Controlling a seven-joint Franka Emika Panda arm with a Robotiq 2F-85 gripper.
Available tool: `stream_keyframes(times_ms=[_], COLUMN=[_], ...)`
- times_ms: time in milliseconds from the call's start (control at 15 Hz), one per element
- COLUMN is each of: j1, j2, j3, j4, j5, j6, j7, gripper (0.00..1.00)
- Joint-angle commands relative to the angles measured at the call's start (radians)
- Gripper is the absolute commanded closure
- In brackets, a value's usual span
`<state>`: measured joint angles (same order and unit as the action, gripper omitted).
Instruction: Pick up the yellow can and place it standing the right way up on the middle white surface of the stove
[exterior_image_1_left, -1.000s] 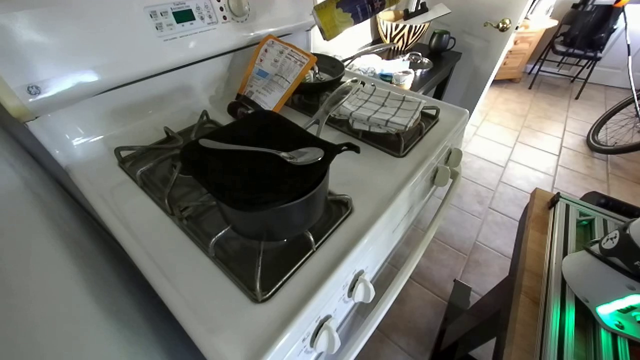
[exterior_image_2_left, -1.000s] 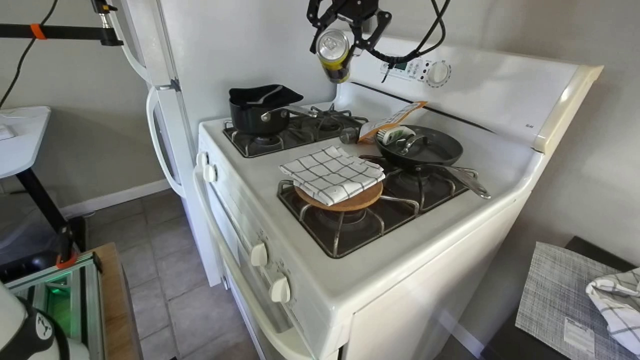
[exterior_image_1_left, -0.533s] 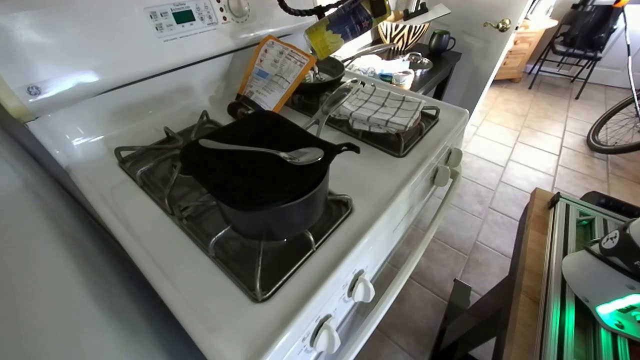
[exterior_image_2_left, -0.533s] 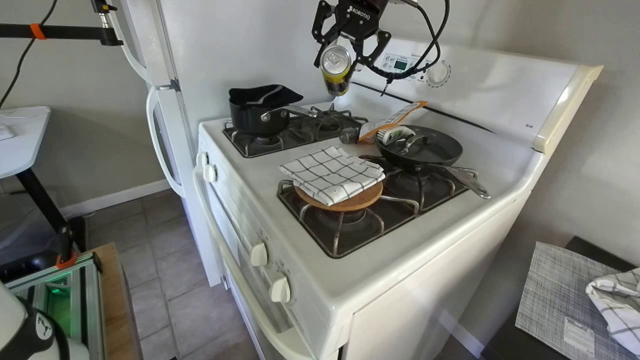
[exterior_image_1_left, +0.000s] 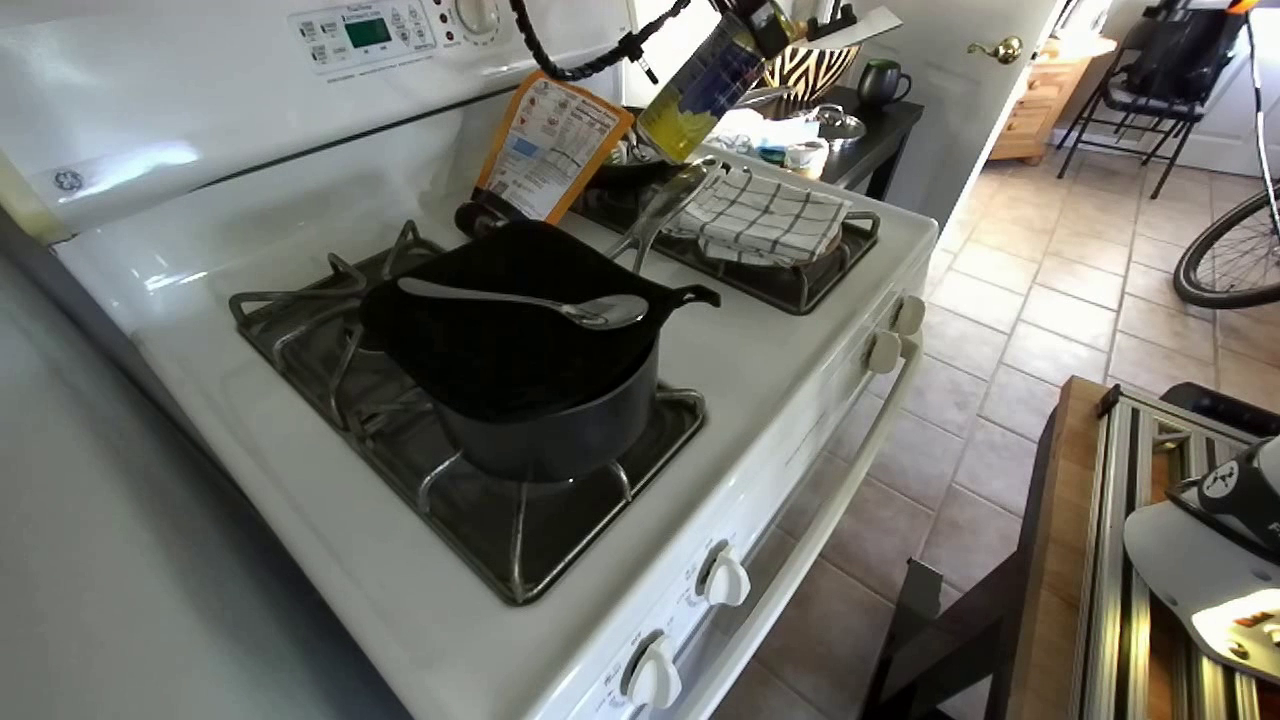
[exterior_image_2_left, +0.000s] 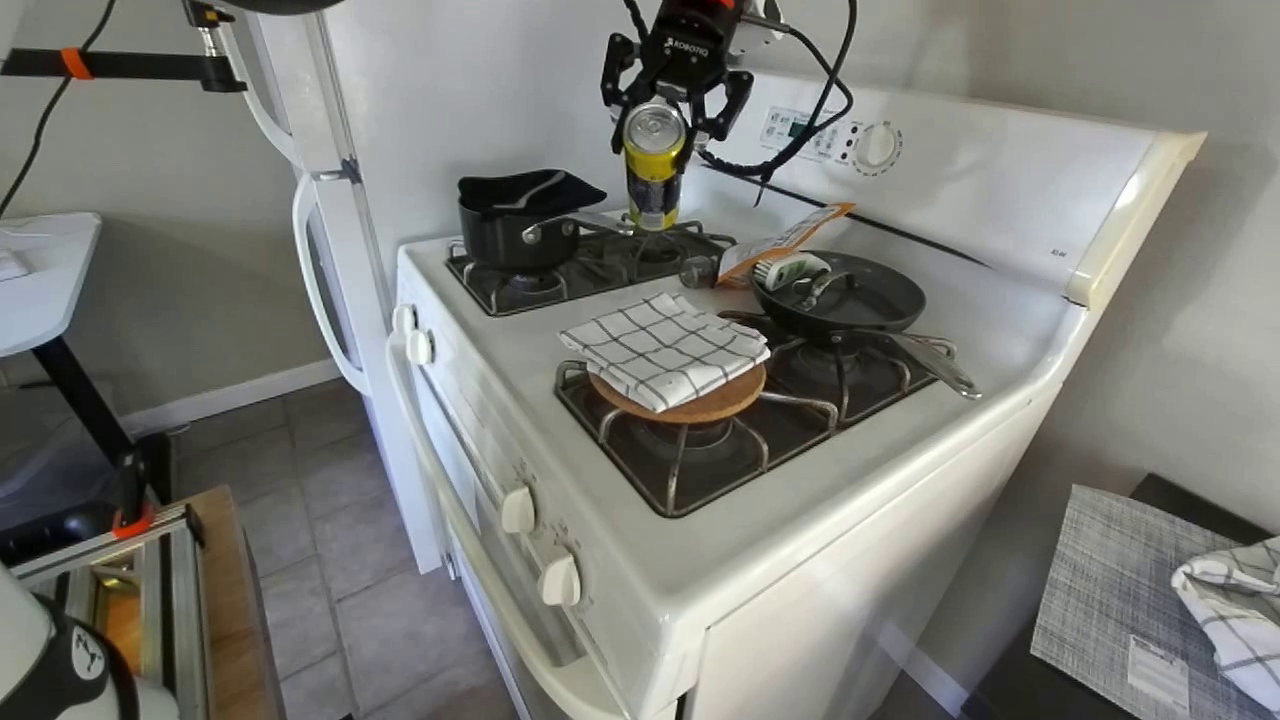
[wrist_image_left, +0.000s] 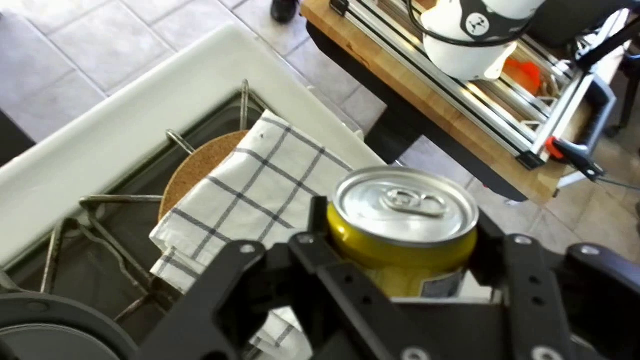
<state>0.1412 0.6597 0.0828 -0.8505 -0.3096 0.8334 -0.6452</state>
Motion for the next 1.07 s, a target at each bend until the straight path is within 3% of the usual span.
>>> stream_keyframes(times_ms=[0,67,133,267,333,533,600,1000], j1=[0.083,0.103,0.15,0.155,0.133,0.145,0.145,0.211], j2=[0.032,0.053,0.088,0.16,0.088,0.141,0.146,0.213], j3=[-0.035,-0.045,-0.111,-0.12,-0.08,-0.1,-0.103,-0.115], j4=[0.003,0.02,0.06,0.175,0.052,0.126,0.135,0.163], j5=[-0.189,-0.247,-0.284,-0.335,-0.289,-0.314,-0.315,-0.402], j6=[0.001,0.001,0.002,0.009,0.008,0.009,0.009,0.005], j7=[-0.033,-0.042,-0.068,-0.108,-0.053,-0.076,-0.079,-0.225], gripper=[0.62,0.62,0.62,0.62,0.37,0.37,0.62,0.62])
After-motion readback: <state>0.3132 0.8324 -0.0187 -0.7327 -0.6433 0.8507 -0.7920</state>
